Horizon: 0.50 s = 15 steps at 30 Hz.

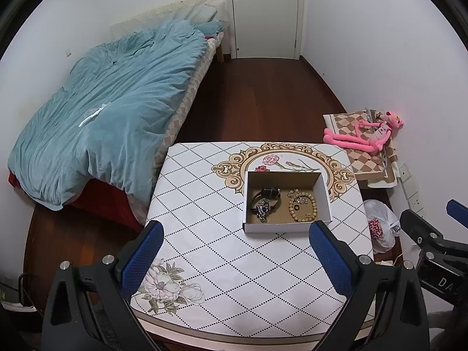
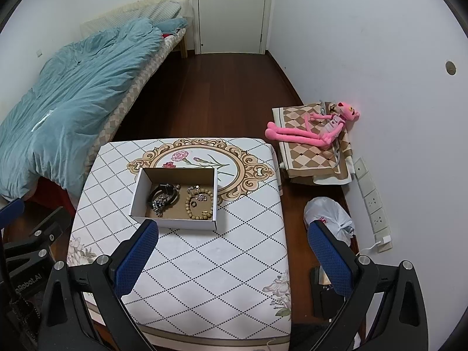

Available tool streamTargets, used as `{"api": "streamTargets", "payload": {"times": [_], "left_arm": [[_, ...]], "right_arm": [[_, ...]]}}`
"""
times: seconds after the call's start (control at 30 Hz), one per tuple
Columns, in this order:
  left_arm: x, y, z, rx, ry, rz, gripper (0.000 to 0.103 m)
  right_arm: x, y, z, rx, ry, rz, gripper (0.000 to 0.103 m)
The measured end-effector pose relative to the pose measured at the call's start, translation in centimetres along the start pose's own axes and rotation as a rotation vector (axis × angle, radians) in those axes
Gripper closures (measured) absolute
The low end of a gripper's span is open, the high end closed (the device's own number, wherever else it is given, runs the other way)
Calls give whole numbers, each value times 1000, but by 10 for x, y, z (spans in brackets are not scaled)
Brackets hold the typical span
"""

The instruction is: Organize jewelry

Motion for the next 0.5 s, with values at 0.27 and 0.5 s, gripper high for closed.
{"api": "streamTargets", "payload": {"times": [0.27, 0.5], "left_arm": [[-1, 1, 0, -2, -2, -1, 2], [-2, 0, 1, -2, 3, -3, 2]], "right_arm": [[-2, 1, 0, 0, 0, 0, 0], [-2, 1, 0, 0, -1, 0, 0]]}}
Point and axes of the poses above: each gripper's, at about its wrist camera, not at the fingertips, and x roughly the way its jaws point, z to its right, y to its top, the point moved 1 cm from there along x, roughly the way its jaws point, and after that the axes turned 5 degrees about y, right-handed, at the moved point
